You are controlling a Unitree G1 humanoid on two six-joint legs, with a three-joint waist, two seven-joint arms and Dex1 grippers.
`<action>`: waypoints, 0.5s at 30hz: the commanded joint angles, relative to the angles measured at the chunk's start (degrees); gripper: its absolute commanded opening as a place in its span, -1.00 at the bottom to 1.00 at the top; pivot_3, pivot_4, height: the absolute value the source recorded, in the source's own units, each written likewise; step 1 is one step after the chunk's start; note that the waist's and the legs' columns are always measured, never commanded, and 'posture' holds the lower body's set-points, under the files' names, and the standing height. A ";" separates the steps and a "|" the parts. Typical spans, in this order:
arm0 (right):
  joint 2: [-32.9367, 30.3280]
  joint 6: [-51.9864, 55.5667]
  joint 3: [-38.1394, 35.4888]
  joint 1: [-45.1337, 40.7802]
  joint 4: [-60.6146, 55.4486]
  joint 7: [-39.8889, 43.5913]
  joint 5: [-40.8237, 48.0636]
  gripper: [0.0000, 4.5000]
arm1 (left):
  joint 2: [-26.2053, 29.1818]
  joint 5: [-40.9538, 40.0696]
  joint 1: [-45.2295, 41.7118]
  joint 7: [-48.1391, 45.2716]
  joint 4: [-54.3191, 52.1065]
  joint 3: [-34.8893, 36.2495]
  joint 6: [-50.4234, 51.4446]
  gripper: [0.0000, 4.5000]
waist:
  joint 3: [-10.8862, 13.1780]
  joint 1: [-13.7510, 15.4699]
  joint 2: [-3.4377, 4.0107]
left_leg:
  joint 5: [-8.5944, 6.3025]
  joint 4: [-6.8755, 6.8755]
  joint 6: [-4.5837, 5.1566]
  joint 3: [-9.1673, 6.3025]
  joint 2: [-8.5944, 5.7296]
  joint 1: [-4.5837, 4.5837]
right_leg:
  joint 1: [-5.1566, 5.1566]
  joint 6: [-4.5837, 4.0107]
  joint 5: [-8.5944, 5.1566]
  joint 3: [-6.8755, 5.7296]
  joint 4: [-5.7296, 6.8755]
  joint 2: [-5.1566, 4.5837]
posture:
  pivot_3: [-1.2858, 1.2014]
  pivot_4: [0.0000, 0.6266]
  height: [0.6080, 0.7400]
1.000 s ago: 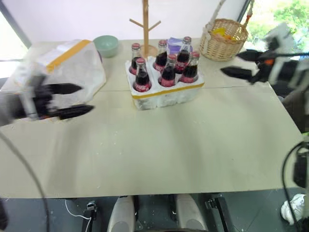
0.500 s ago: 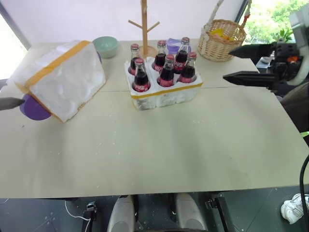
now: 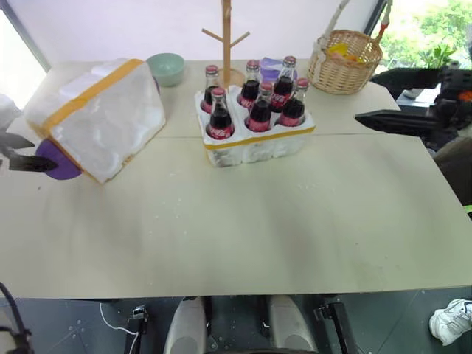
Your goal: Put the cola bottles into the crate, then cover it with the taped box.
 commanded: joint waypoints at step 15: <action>-1.78 0.34 -4.17 2.25 -3.55 -5.56 3.70 1.00 | -4.59 5.48 -3.84 8.87 5.82 0.39 -2.29 -0.85 | 0.00 0.00 -0.05 | 0.00 0.04 0.01 -0.06 0.00 -0.06 | -0.04 0.13 0.08 -0.01 0.04 0.01 | 0.03 -0.52 1.00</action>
